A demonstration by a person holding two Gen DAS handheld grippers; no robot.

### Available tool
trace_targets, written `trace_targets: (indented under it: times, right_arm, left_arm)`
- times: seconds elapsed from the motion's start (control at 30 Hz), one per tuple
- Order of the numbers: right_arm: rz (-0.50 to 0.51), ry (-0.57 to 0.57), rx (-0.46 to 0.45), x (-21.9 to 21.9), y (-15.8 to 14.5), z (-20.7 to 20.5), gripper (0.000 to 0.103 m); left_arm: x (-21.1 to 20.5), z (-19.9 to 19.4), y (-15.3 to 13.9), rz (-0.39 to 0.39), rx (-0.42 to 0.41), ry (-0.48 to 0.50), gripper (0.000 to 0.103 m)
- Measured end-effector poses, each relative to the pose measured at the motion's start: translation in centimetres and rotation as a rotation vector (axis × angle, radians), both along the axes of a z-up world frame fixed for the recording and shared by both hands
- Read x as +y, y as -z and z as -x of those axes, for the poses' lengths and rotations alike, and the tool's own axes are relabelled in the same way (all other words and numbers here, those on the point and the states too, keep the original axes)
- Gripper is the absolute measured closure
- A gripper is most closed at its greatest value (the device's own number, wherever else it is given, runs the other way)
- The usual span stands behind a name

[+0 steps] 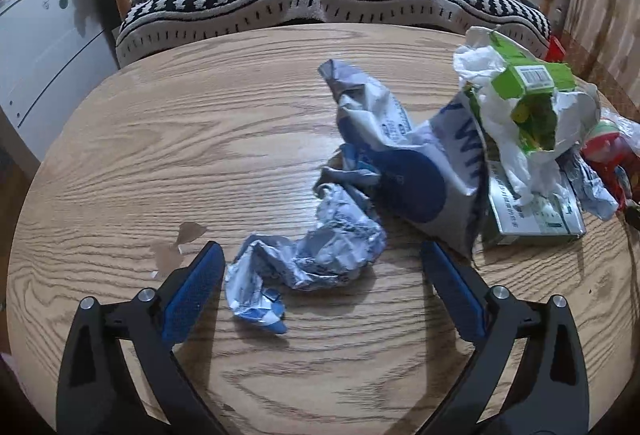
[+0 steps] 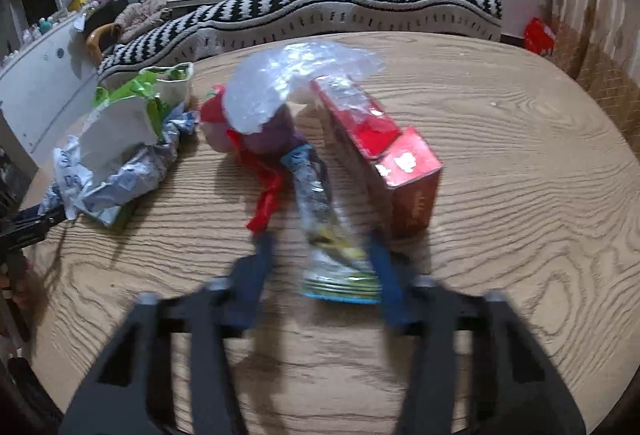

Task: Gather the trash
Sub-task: 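Grasp the crumpled foil wrapper with left tool while right tool grasps the snack wrapper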

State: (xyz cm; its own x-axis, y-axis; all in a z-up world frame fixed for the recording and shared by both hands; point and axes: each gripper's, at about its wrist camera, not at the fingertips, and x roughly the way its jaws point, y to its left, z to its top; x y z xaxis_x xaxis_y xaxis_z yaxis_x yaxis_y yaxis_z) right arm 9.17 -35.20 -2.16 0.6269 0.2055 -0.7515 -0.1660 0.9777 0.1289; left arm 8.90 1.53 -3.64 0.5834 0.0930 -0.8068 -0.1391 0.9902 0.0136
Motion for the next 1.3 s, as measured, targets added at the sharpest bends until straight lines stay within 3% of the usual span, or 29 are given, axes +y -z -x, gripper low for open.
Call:
trace_targets:
  times: [0.07, 0.17, 0.23, 0.3, 0.37, 0.53, 0.7, 1.0, 1.3]
  right_arm:
    - [-0.029, -0.008, 0.001, -0.3, 0.0, 0.1, 0.073]
    - [-0.057, -0.017, -0.001, -0.3, -0.1, 0.7, 0.074]
    - [-0.055, -0.020, -0.034, 0.0, -0.6, 1.4, 0.074]
    - [-0.034, -0.015, -0.083, 0.2, -1.5, 2.2, 0.074]
    - [-0.028, -0.010, -0.113, 0.3, -2.0, 2.8, 0.074]
    - [-0.055, 0.000, -0.120, 0.0, -2.4, 3.2, 0.074]
    - [-0.057, -0.006, -0.115, 0.2, -2.6, 3.1, 0.074]
    - [-0.062, -0.018, -0.125, 0.9, -3.0, 3.4, 0.074]
    - [-0.070, -0.020, -0.122, 1.0, -3.2, 3.5, 0.074]
  left_arm:
    - [-0.5, 0.3, -0.4, -0.009, -0.015, 0.017, 0.043]
    - [-0.6, 0.5, -0.8, -0.003, -0.013, 0.003, 0.062]
    - [-0.3, 0.8, -1.3, 0.035, -0.022, -0.020, 0.066]
    - [0.2, 1.2, -1.6, 0.094, -0.034, -0.036, 0.067]
    - [0.4, 1.7, -2.0, 0.099, -0.057, -0.051, 0.067]
    - [0.7, 2.8, -3.0, 0.088, -0.091, -0.072, 0.068]
    - [1.3, 4.1, -4.6, 0.129, -0.133, -0.079, 0.067]
    - [2.3, 5.4, -5.5, 0.183, -0.136, -0.063, 0.067]
    - [2.9, 6.1, -5.0, 0.165, -0.126, -0.095, 0.067]
